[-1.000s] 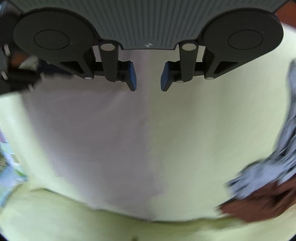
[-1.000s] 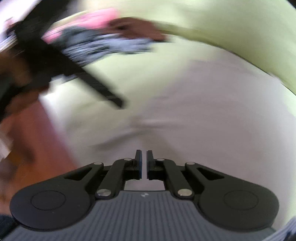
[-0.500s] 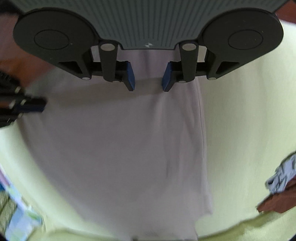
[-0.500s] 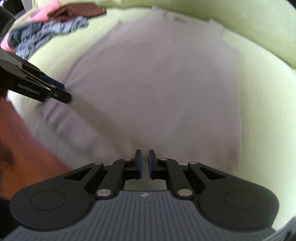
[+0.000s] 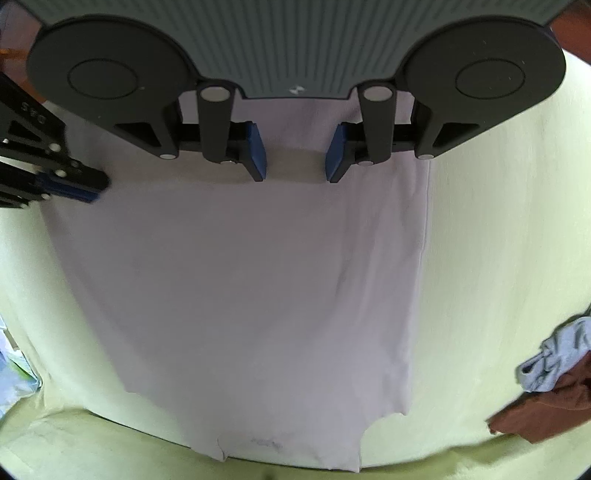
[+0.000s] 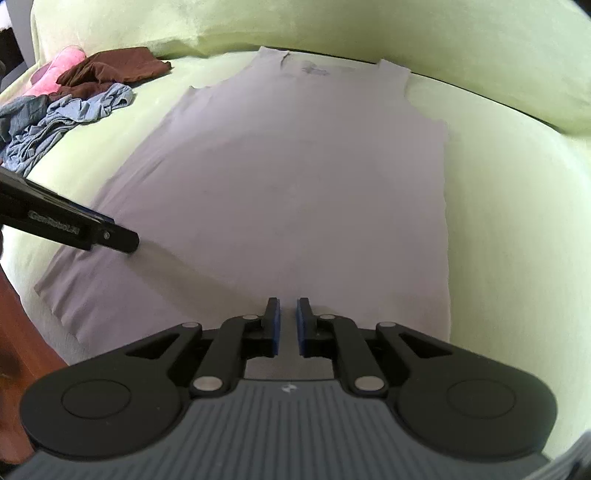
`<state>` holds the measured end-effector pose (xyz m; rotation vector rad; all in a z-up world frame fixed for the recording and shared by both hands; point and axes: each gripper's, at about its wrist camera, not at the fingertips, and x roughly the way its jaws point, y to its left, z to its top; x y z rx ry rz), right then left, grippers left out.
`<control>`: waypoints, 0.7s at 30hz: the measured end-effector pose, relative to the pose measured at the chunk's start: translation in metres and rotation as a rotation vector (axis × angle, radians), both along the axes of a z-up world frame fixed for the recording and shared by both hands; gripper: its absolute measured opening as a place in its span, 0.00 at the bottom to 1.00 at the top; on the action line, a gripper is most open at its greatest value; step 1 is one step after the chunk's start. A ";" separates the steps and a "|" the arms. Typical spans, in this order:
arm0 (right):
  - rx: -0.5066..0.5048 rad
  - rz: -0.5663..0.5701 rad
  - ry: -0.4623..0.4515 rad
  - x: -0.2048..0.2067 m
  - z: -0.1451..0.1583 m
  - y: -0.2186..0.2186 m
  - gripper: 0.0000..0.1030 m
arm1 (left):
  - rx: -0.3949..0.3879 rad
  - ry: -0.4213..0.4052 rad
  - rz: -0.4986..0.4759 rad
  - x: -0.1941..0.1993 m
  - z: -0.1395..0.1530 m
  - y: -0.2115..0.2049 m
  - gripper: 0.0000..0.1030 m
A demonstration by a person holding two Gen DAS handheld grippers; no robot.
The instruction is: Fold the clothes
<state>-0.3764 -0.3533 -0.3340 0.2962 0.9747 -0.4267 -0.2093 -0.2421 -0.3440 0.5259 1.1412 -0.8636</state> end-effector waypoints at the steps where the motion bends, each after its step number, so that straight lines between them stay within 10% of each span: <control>1: 0.010 -0.013 0.012 -0.009 -0.001 0.004 0.08 | 0.025 0.010 -0.004 -0.007 -0.001 0.008 0.45; 7: 0.108 -0.072 0.143 -0.055 0.003 0.017 0.12 | 0.133 0.088 0.045 -0.022 0.009 0.042 0.47; 10: 0.115 -0.137 0.087 -0.058 0.026 0.006 0.32 | 0.132 0.086 0.148 -0.001 0.033 0.032 0.55; 15: 0.082 -0.221 -0.088 -0.005 0.051 -0.039 0.54 | -0.010 -0.082 0.167 0.044 0.055 -0.024 0.60; 21: -0.012 -0.268 -0.313 0.058 0.035 -0.086 0.59 | -0.181 -0.298 0.158 0.085 0.046 -0.094 0.60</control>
